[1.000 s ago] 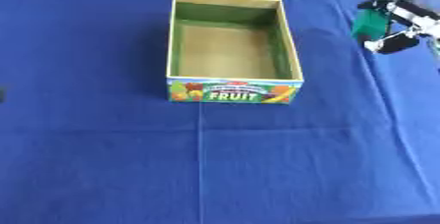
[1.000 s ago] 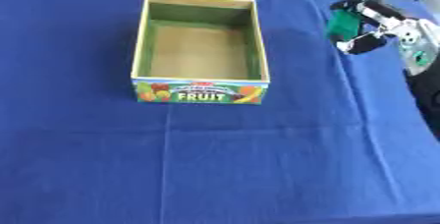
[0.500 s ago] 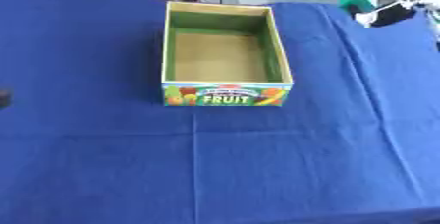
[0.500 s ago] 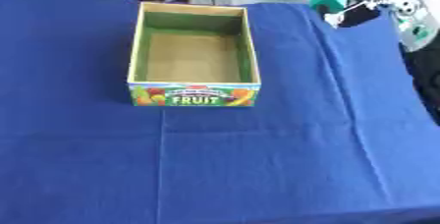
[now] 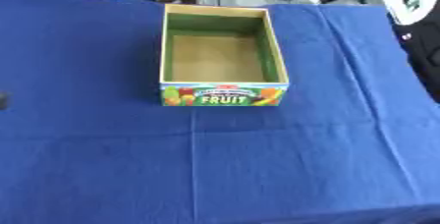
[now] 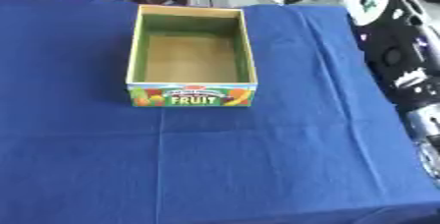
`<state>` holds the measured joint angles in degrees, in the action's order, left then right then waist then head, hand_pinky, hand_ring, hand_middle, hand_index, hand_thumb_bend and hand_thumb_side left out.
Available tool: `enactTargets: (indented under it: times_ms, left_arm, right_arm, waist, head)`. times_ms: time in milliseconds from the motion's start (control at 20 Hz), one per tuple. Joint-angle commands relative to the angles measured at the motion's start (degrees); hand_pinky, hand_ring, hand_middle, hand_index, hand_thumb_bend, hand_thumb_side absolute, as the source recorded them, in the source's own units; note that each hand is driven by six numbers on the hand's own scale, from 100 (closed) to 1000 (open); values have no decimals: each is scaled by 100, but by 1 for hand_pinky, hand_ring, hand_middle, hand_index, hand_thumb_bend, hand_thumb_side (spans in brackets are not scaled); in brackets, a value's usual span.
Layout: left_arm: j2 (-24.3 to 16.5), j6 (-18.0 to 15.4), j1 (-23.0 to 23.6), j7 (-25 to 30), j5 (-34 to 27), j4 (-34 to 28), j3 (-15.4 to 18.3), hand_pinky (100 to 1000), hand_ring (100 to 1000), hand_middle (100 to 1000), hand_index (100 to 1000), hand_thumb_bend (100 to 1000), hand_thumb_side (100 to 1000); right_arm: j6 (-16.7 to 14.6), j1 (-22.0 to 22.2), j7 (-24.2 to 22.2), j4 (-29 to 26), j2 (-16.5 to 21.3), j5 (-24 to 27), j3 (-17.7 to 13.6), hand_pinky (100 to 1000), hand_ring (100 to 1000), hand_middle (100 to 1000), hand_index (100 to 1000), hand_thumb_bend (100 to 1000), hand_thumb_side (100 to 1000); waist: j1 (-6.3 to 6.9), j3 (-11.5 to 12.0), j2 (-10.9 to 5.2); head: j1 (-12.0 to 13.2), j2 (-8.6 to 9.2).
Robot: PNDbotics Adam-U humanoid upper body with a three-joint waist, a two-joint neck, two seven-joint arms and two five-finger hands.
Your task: Pick up objects on the table and place them in the box.
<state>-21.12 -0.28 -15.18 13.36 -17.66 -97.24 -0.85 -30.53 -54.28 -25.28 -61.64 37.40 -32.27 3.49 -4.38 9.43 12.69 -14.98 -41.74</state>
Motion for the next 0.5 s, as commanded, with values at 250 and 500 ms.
enactTargets:
  times_ms: [250, 500]
  left_arm:
    - [-50, 0, -61, 46, -19, -62, -31, 837, 757, 588, 702, 402, 1000]
    - [-37, 2, -68, 62, -18, -54, -47, 837, 757, 588, 703, 401, 1000]
  right_arm:
    - [-176, -320, -351, 79, -549, -275, 257, 451, 361, 321, 699, 100, 100]
    - [-304, -383, -548, 268, -946, -557, 435, 454, 362, 322, 700, 100, 100]
  waist:
    - [70, 42, -114]
    - [87, 74, -96]
  head:
    - [-120, -28]
    - [-164, -29]
